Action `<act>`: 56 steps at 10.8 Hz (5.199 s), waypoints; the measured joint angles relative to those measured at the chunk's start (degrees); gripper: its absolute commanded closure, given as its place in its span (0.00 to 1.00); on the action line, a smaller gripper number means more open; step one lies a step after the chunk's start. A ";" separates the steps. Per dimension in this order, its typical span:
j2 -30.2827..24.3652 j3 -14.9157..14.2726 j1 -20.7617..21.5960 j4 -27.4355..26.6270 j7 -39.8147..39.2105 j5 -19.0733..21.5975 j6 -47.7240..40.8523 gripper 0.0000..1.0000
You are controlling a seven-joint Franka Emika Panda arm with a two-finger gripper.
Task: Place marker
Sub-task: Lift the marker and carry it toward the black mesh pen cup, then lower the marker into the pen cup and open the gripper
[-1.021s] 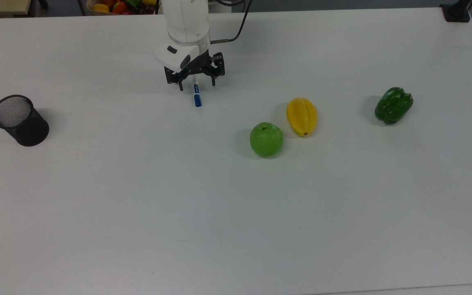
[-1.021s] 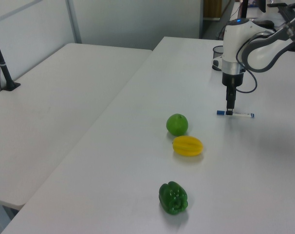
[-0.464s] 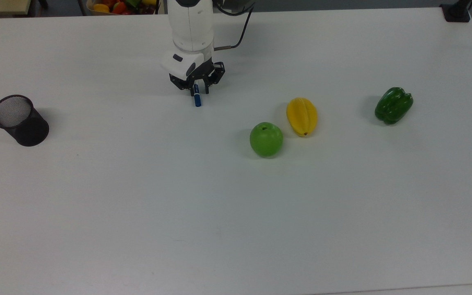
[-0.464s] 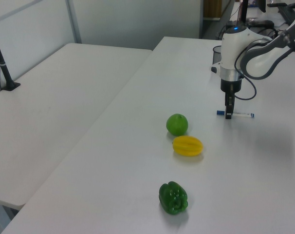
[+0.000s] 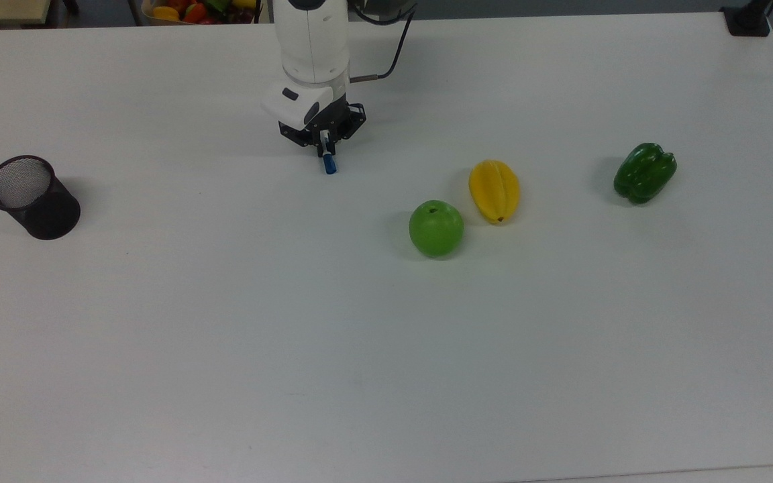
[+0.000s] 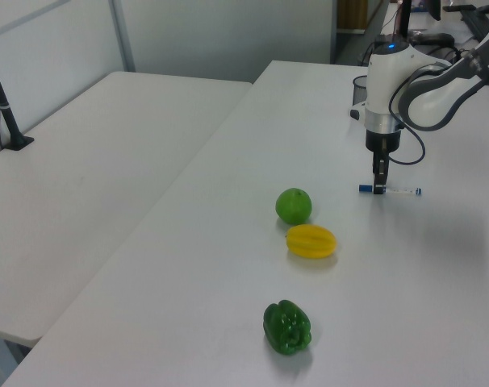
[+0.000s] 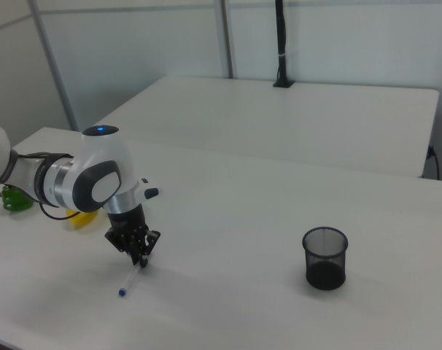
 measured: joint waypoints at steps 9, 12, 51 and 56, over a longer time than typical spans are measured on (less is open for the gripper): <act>-6.43 -0.48 -2.29 13.62 0.93 0.87 -18.59 1.00; -6.68 -1.82 -3.16 23.95 0.99 3.62 -27.50 1.00; 17.38 -20.61 -10.59 19.20 6.44 10.69 49.83 0.00; 15.44 -20.49 -10.54 19.95 6.77 10.70 46.21 0.00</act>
